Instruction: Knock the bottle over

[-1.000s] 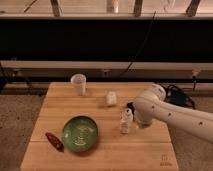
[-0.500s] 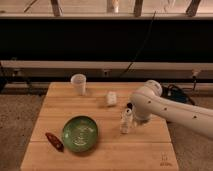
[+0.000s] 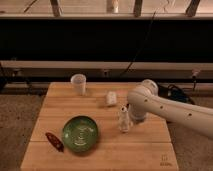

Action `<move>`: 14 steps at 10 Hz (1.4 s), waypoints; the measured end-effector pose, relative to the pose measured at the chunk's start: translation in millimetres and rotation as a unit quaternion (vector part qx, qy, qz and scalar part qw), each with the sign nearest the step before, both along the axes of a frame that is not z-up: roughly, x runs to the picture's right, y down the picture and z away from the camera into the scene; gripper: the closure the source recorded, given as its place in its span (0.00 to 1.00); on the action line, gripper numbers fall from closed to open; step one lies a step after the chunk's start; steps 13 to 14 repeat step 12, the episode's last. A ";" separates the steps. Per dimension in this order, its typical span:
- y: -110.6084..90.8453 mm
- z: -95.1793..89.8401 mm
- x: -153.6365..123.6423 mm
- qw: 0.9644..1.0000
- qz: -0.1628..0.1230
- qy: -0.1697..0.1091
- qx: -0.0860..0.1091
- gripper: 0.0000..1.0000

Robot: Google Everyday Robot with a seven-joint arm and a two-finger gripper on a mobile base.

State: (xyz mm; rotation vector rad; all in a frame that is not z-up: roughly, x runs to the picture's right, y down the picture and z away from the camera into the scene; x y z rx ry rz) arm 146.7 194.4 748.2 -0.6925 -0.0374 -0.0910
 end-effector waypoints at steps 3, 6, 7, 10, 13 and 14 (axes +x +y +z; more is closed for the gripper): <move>-4.9 0.8 -15.0 1.000 -0.004 -0.016 0.004 0.97; -11.7 3.0 -27.9 0.999 -0.013 -0.032 0.009 0.97; -14.1 2.6 -30.1 0.999 -0.015 -0.037 0.010 0.97; -17.0 3.2 -32.4 0.999 -0.014 -0.044 0.008 0.97; -16.8 6.0 -26.0 0.999 -0.013 -0.037 0.005 0.97; -16.8 6.0 -26.0 0.999 -0.013 -0.037 0.005 0.97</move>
